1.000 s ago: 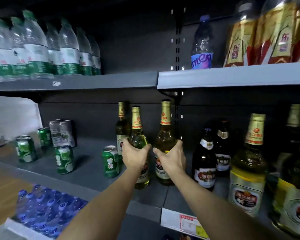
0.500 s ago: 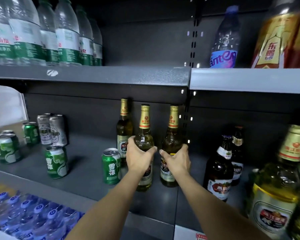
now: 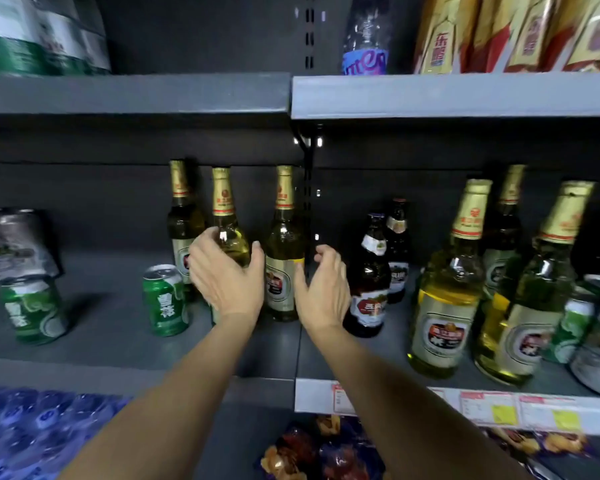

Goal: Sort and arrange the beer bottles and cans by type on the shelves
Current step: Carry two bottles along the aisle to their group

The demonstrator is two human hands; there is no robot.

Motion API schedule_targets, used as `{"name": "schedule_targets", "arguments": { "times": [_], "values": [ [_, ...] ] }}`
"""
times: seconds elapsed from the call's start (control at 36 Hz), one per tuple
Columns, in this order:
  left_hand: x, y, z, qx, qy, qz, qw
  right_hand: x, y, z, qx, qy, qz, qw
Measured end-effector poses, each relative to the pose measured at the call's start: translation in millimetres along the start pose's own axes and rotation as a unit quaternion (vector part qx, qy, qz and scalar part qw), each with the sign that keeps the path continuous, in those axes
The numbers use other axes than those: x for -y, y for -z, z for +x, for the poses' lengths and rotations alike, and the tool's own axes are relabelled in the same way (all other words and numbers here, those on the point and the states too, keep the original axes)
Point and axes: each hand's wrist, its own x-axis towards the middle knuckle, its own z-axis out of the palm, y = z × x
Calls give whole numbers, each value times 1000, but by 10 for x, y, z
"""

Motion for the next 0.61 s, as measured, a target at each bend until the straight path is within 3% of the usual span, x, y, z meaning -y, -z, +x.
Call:
{"name": "schedule_targets", "arguments": {
  "times": [0.08,0.19,0.31,0.36,0.5,0.61],
  "values": [
    [-209,-70,-216,41,-62,-49,996,-10,257,-3,-69,30,24,997],
    [-422,-298,-540,215,-30,-76,973,-47,560,29,-118,40,57,991],
    [-544,-575,-759,415,54,-123,900,-153,729,-57,-94,16,70,993],
    [-584,-665,-834,480,101,-134,861,-213,785,-122,-64,-5,67,996],
    [-714,-844,-956,475,238,-231,815,-335,860,-146,0,-33,32,999],
    [-728,-924,-980,445,214,-222,841,-380,805,-51,0,-62,15,998]
  ]
}}
